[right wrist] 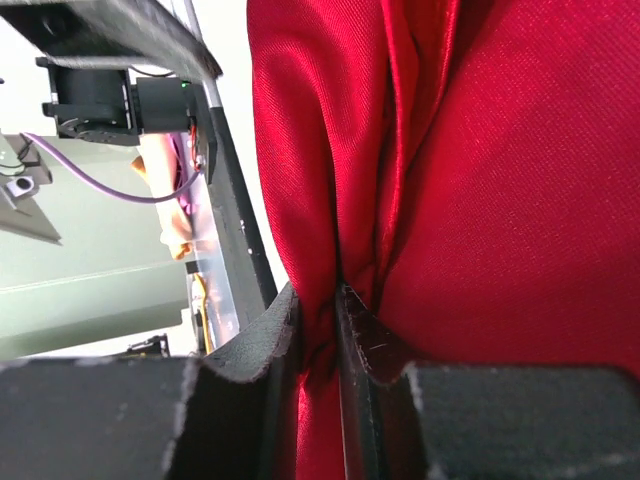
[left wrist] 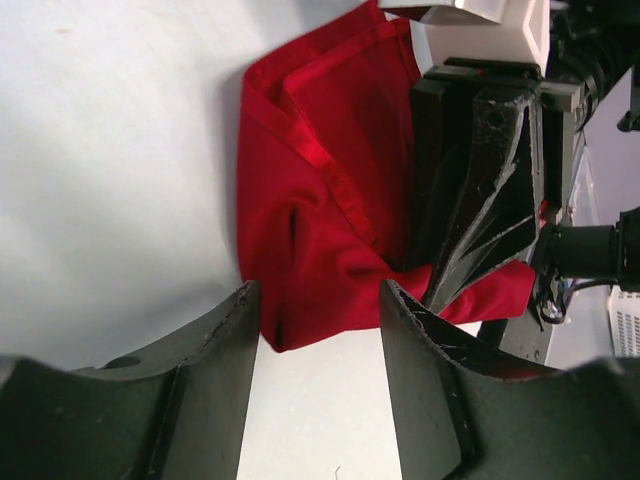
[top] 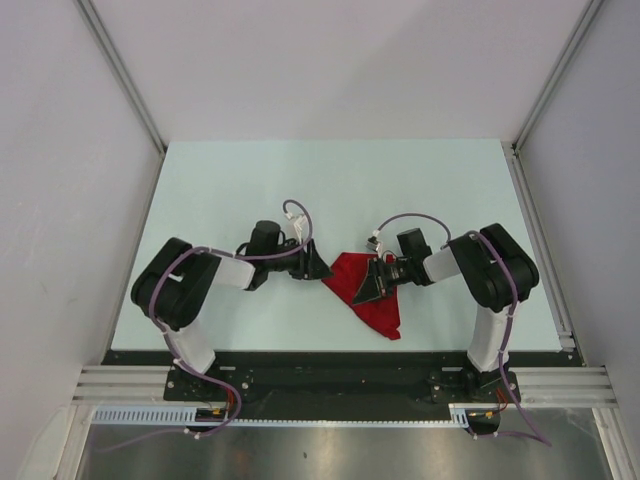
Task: Fold the napkin, place the utensils inside, and roll it up
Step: Roll the napkin with the utensil
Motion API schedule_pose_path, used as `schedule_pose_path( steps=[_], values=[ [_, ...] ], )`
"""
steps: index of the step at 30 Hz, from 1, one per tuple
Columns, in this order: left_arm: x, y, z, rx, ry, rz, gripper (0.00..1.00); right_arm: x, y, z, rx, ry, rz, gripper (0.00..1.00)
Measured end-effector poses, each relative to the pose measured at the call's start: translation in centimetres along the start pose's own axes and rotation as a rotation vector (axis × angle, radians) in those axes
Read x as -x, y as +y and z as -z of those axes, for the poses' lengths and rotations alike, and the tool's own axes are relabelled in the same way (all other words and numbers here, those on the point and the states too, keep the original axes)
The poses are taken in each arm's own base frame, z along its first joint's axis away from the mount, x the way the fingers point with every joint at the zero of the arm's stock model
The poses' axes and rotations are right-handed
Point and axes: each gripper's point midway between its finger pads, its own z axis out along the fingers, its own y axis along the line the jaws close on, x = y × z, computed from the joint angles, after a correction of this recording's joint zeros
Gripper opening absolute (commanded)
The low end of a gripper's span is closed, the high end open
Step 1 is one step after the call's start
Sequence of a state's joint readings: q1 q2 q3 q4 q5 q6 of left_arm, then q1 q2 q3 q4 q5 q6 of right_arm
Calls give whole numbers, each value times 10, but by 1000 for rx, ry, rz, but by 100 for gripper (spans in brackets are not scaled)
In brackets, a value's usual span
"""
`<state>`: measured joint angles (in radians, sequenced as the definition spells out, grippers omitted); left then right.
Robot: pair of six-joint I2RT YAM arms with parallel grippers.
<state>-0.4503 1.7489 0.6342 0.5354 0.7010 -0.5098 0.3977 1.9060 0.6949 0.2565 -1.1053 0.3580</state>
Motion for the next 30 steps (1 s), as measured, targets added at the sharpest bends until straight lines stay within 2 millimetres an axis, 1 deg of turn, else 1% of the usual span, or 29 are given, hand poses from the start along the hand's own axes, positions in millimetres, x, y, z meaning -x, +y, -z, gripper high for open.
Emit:
schedule_pose_path(
  steps=[2,3,5,8,9,11,12,13,15,16,19,20,23,25,27,29,30],
  values=[
    [-4,-4,-4,-16,14,1,51,0,0,1,8,2,-7,17],
    [-6,-5,-5,-20,21,0,48,0,-1,1,11,3,-11,17],
    [-8,-5,-7,-24,27,1,46,0,-1,1,17,8,-17,17],
    [-11,-3,-9,-23,34,9,33,1,-1,1,19,15,-29,18],
    [-11,-2,-10,-22,35,12,23,1,-1,1,18,17,-33,19],
    [-12,-1,-10,-18,36,17,13,1,-1,1,16,23,-37,23],
    [-12,0,-11,-15,36,14,5,1,0,1,14,27,-38,26],
    [-12,0,-11,-15,35,15,1,2,0,1,11,30,-43,34],
    [-12,1,-10,-14,36,15,0,2,1,2,7,40,-59,42],
    [-13,1,-10,-14,38,13,0,3,3,3,7,43,-65,51],
    [-16,2,-10,-4,53,26,0,7,11,7,-33,40,-59,60],
    [-18,3,-9,0,60,33,0,11,12,9,-59,31,-40,61],
    [-17,3,-11,7,75,48,0,24,14,18,-207,-21,37,64],
    [-17,3,-12,12,88,62,0,30,21,20,-301,-49,111,66],
    [-17,4,-13,18,96,71,0,32,36,15,-417,-75,244,66],
    [-17,4,-13,23,105,80,0,27,59,3,-488,-89,397,67],
    [-17,4,-13,26,109,84,0,25,67,-4,-530,-100,467,67]
  ],
)
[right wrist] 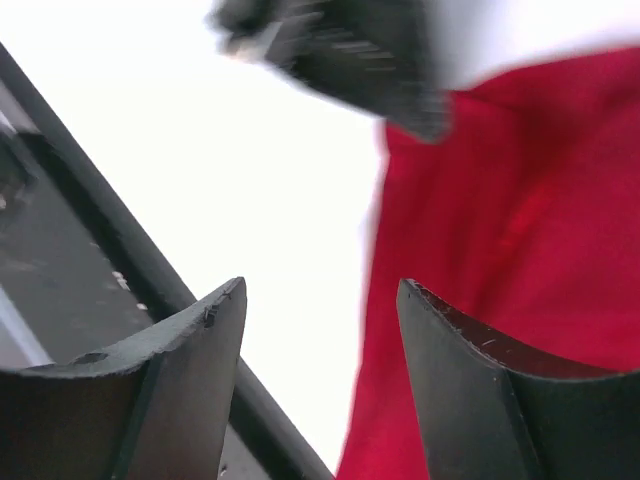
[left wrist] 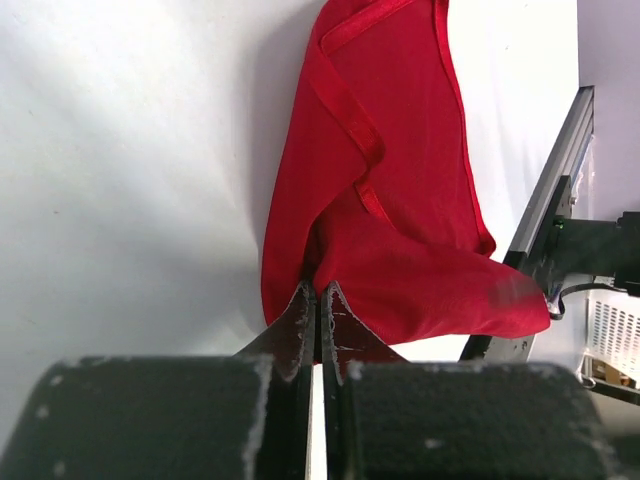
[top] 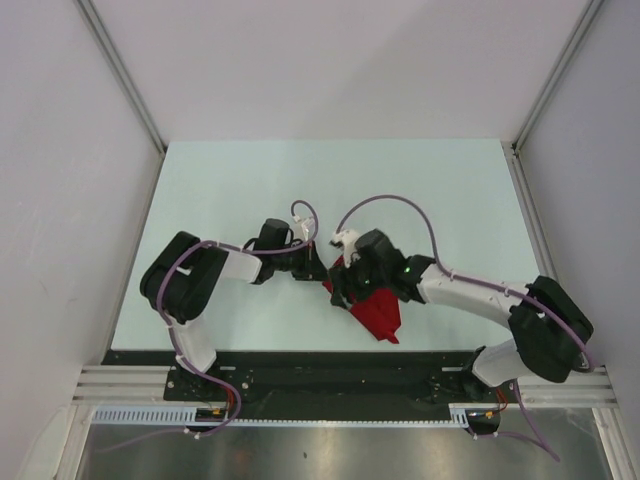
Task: Fold the napkin, place the utensils inside, and roll it up
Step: Roll the napkin with the utensil
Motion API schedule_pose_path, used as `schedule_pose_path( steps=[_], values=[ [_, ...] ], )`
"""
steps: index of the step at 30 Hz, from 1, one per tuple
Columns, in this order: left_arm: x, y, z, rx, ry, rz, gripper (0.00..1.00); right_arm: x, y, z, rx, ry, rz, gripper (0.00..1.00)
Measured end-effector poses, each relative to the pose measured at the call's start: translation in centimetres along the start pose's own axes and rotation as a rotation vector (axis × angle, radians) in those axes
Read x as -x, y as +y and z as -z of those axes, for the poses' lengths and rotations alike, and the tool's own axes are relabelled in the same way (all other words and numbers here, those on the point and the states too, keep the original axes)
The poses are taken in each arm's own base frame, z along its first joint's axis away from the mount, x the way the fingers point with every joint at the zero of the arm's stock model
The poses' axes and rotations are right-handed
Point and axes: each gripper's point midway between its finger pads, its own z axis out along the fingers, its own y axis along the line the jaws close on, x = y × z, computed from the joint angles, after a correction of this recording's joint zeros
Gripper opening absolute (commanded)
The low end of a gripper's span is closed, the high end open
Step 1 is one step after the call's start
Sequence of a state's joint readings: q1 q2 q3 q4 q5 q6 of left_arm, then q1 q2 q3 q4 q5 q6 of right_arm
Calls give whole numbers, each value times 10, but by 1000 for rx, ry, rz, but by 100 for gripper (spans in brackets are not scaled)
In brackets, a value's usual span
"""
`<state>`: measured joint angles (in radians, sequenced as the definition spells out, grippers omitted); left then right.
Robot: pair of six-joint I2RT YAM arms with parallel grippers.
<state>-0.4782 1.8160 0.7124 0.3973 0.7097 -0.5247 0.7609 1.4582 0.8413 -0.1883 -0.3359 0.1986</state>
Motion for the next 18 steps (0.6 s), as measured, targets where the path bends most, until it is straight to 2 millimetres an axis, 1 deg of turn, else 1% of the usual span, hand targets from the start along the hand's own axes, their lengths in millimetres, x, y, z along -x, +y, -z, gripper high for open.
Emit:
schedule_pose_path(
  steps=[1,3,5,7,8,9,12,15,18],
  values=[
    [0,0,0,2,4,4,0,-1,10,-1,-34,-12,62,67],
    [0,1,-1,6,10,16,0,-7,22,-6,-119,-24,167,67],
    [-1,2,-1,8,14,31,0,-16,27,-11,-206,-23,258,64],
    [-1,4,-2,9,17,48,0,-25,24,-15,-289,-10,331,61],
    [-1,4,-2,8,18,52,0,-27,17,-16,-336,-3,353,60],
    [-1,4,-2,7,18,54,0,-32,15,-19,-368,11,385,60],
    [0,4,-1,6,18,61,0,-43,-4,-24,-470,55,436,60],
    [0,4,-1,6,18,61,0,-46,-15,-25,-529,72,462,60],
    [0,4,-2,7,18,61,0,-44,-19,-22,-569,65,484,60]
  ],
)
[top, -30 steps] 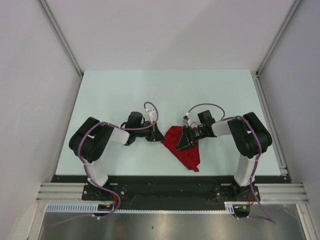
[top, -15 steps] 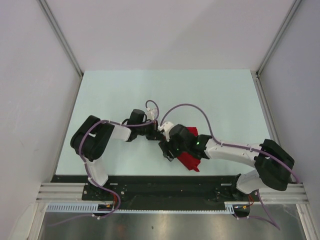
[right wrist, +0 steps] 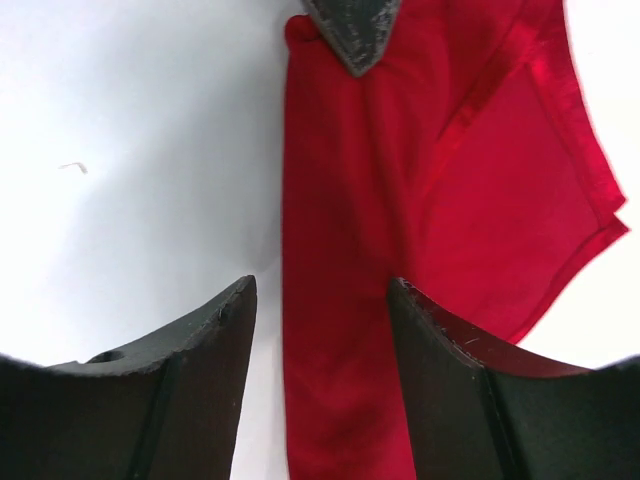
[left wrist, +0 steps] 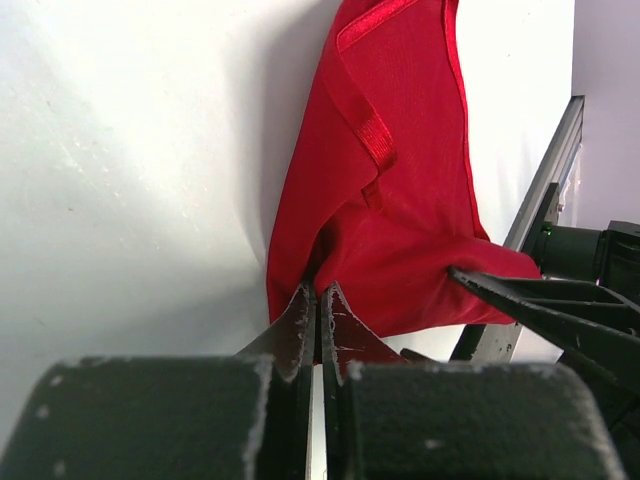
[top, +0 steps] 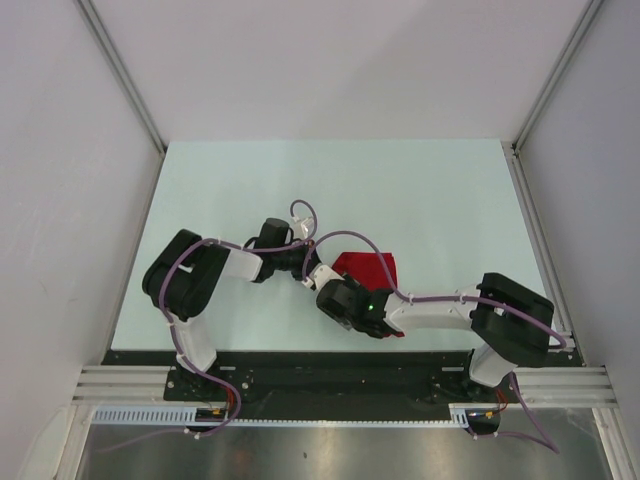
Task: Fold the napkin, place the utensils inside, and roll it up
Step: Roll the napkin with the utensil
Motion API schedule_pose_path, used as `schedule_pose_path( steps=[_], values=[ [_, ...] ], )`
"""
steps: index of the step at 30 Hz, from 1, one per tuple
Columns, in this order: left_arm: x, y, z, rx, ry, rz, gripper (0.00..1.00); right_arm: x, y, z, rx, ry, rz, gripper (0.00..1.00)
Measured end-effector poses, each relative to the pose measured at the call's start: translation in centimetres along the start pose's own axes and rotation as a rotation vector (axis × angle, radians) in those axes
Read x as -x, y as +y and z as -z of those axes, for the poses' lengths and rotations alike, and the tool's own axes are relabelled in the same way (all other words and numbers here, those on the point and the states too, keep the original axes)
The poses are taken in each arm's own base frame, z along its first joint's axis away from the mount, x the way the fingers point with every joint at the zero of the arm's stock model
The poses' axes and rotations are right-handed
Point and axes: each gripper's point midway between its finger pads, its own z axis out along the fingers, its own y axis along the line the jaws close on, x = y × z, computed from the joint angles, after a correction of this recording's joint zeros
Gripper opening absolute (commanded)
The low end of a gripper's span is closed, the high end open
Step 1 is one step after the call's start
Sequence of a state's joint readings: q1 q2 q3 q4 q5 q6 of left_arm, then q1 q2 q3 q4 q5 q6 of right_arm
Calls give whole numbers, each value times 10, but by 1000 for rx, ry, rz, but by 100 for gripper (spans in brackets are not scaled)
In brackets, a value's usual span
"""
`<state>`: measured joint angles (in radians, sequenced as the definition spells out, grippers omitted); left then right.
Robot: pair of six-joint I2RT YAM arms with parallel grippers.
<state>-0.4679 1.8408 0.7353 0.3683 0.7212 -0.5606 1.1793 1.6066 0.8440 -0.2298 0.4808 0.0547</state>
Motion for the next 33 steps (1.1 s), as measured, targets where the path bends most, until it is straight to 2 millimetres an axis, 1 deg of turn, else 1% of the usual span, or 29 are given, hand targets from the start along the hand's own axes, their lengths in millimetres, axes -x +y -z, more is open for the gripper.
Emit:
schedule_pose_path(
  steps=[6,11,19,23,25,26,27,28,30,32,33],
  values=[
    [0,1,0,3,2,5,0,4,-7,3,-41,-17,33,62],
    [0,1,1,5,4,7,0,12,-12,8,-39,-47,16,60],
    [0,1,1,8,8,13,0,4,-8,0,35,-14,-13,48],
    [0,1,1,10,12,17,0,-7,-2,-9,77,33,-36,42],
    [0,1,1,10,13,18,1,-7,-1,-11,102,46,-62,38],
    [0,1,1,10,13,18,6,-7,-1,-12,119,55,-79,33],
    [0,1,1,10,13,18,17,-7,-1,-13,141,65,-100,31],
    [0,1,1,10,13,18,24,-7,0,-14,162,74,-121,29],
    [1,1,2,11,9,32,45,-7,-2,-15,212,88,-170,24],
    [5,0,5,4,-2,36,52,-5,-1,-16,271,90,-212,22],
    [9,-2,8,1,-13,37,59,-2,0,-16,309,87,-238,22]
  ],
)
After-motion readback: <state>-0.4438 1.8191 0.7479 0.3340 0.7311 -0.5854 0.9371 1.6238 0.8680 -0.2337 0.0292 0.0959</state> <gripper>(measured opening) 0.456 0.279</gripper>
